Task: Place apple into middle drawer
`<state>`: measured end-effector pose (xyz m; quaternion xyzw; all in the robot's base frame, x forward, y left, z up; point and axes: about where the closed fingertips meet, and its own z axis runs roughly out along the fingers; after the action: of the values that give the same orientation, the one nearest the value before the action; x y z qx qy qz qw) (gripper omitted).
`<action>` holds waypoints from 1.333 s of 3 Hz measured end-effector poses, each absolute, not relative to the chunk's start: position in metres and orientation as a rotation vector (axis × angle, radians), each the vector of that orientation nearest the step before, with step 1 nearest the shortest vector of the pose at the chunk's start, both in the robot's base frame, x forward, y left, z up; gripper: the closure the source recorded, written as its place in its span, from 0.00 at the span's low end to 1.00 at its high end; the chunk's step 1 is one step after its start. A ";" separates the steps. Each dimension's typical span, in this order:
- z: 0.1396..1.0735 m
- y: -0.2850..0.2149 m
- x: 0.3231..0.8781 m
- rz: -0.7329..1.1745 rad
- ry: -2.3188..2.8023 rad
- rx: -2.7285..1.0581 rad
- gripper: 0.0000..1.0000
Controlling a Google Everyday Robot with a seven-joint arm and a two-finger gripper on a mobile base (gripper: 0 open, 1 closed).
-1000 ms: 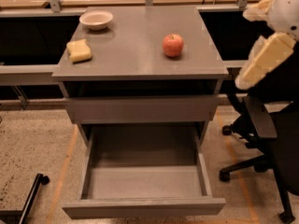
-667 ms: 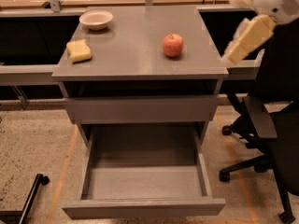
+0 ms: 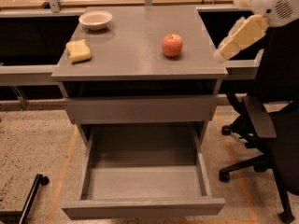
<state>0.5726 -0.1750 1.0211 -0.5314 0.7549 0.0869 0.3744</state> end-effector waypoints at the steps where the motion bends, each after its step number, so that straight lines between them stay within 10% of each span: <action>1: 1.001 -0.163 0.614 0.268 1.927 -1.210 0.00; 4: 0.939 -0.136 0.711 0.364 1.920 -1.112 0.00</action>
Offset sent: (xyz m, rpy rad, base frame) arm 0.1534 0.0373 -0.0780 0.2693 -0.0350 -0.1393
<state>0.7111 -0.1360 0.9392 -0.4461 0.7702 0.1459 0.4318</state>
